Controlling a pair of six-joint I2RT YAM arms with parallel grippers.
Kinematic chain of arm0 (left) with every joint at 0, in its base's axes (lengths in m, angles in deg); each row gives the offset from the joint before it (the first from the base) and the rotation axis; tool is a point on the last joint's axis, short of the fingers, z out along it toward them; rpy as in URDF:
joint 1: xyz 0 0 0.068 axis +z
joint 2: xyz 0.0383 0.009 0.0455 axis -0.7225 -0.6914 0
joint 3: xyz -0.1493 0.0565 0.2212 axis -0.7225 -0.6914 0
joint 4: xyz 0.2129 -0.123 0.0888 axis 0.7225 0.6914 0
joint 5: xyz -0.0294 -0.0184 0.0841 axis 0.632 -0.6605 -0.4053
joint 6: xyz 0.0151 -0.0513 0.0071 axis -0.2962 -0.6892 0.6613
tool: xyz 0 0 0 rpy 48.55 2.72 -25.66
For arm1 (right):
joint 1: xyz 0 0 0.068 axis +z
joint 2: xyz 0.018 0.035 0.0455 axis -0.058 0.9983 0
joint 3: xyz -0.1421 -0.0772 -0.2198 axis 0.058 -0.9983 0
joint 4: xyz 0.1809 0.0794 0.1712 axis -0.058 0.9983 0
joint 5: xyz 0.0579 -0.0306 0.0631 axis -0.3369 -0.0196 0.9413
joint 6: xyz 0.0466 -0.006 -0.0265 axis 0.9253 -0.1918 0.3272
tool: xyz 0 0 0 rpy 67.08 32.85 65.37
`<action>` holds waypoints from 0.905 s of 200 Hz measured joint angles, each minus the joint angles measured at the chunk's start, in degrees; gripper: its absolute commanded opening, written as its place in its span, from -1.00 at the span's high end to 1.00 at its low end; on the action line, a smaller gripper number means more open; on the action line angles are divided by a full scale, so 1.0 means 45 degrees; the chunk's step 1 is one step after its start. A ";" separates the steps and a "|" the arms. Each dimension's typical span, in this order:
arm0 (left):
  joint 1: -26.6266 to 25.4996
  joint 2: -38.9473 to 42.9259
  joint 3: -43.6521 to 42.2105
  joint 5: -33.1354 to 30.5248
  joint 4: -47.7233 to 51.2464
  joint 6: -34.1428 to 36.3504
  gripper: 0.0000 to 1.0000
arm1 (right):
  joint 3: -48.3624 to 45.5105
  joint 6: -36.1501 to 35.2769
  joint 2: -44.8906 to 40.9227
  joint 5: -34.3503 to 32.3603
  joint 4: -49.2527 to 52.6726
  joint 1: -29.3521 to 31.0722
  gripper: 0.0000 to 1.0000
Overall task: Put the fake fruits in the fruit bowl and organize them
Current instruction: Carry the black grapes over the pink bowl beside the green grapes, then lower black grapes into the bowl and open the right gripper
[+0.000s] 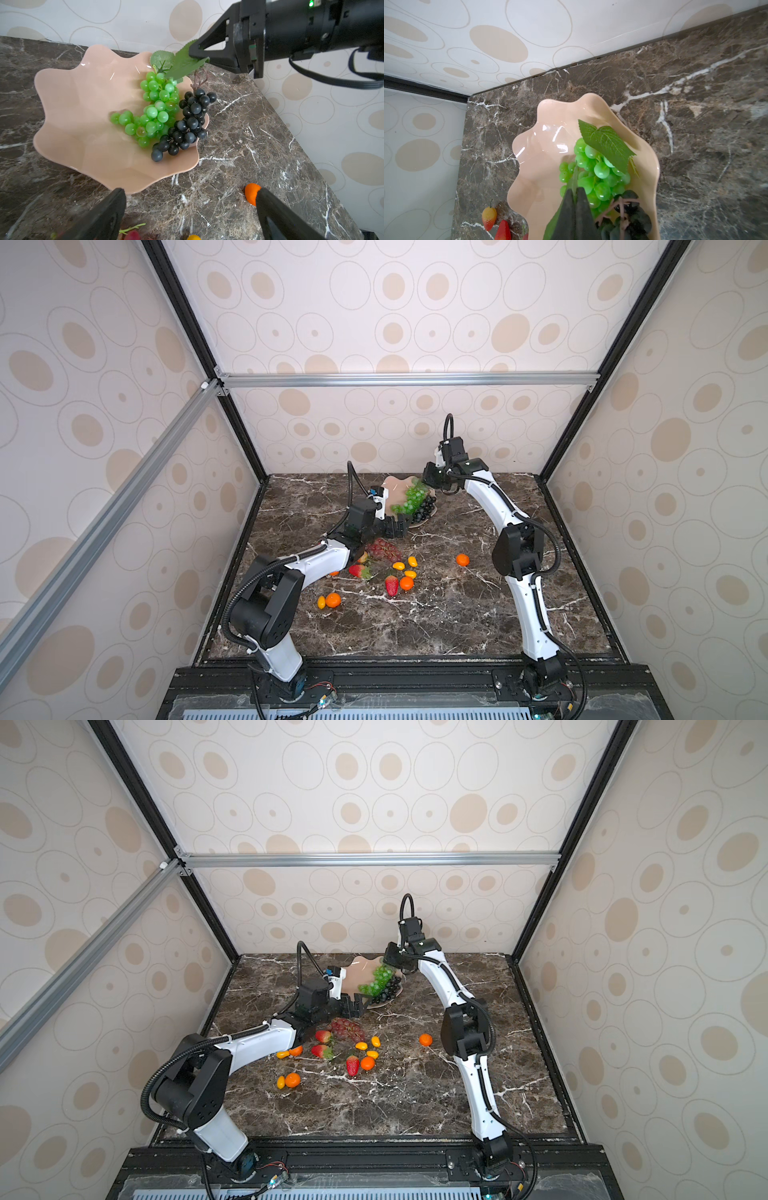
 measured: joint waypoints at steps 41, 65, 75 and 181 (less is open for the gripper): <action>0.0000 0.0209 -0.0204 0.0000 0.0049 -0.0015 -0.96 | 0.0413 0.0005 0.0510 0.0709 -0.0204 -0.0063 1.00; 0.0005 0.0403 -0.0282 -0.0083 0.0155 -0.0019 -0.97 | 0.0413 0.0005 0.0777 0.0947 -0.0155 -0.0097 0.90; 0.0005 0.0491 -0.0311 -0.0126 0.0209 -0.0019 -0.97 | 0.0413 0.0019 0.0826 0.0991 -0.0141 -0.0112 0.73; 0.0350 0.3070 -0.1812 -0.0384 0.0729 -0.0092 -0.96 | -0.2225 -0.0782 -0.2089 -0.0544 0.0452 -0.0194 -0.05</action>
